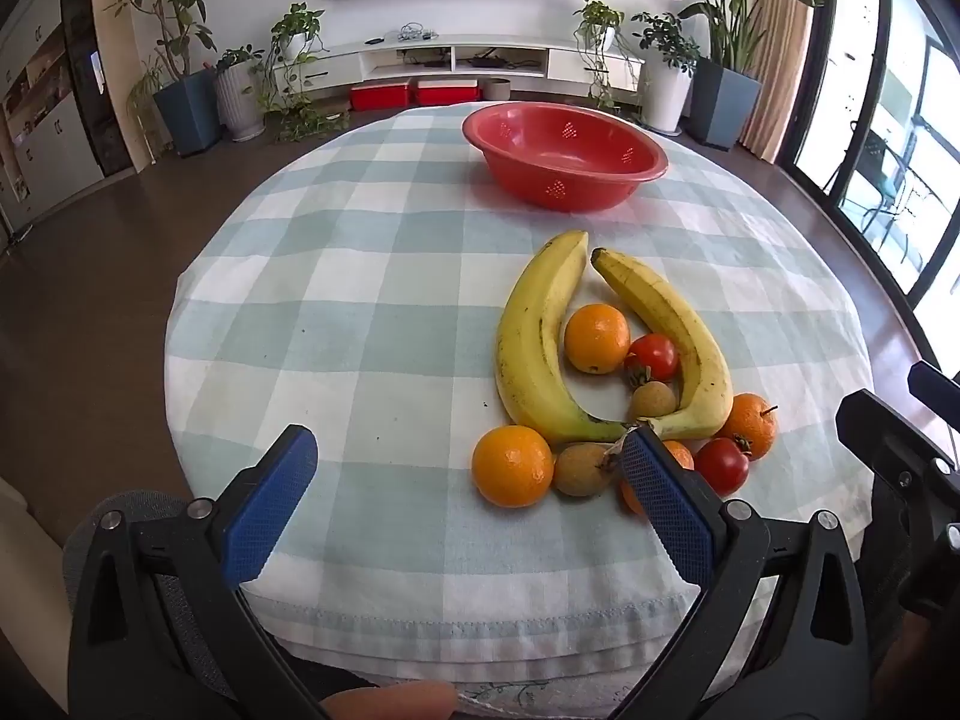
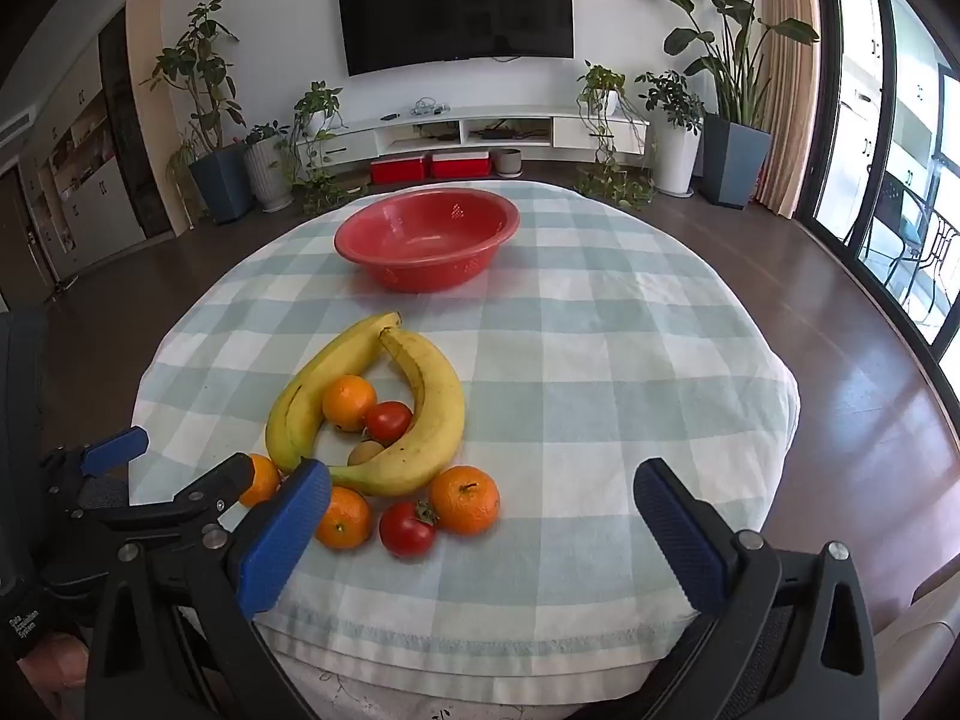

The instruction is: Organize fruits

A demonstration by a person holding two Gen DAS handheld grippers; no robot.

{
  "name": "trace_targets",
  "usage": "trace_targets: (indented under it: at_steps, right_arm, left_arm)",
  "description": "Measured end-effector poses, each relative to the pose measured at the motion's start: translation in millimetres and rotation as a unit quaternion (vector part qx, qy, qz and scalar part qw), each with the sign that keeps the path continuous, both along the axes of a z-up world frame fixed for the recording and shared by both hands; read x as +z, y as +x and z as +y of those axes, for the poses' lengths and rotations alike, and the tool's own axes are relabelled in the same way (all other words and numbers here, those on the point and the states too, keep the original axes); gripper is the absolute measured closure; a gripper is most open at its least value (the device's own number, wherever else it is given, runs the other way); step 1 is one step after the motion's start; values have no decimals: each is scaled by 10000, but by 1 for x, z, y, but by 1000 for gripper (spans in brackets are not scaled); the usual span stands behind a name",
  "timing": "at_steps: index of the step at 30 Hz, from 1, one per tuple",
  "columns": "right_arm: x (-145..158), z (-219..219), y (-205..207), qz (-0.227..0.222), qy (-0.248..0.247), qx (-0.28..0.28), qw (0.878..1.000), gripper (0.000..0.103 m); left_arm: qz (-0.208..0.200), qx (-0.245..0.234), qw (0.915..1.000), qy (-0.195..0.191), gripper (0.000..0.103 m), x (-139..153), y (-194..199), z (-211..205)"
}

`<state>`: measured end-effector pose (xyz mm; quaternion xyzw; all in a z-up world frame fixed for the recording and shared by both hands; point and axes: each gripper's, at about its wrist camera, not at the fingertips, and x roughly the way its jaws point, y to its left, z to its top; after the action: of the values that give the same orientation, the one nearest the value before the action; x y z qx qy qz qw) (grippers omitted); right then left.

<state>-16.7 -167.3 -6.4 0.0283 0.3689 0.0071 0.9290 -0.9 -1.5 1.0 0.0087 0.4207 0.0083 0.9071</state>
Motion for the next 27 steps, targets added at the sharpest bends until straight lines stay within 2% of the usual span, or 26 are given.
trace_targets:
  at_steps: [2, 6, 27]
  right_arm:
    - [0, 0, 0, 3, 0, 3, 10000, 0]
    - [-1, 0, 0, 17, 8, 2, 10000, 0]
    - [-4, -1, 0, 62, 13, -5, 10000, 0]
  left_arm:
    - [67, -76, 9998, -145, 0, -1, 1, 4]
    - [85, -75, 9998, -184, 0, -1, 2, 5]
    - [43, -59, 9998, -160, 0, -1, 1, 5]
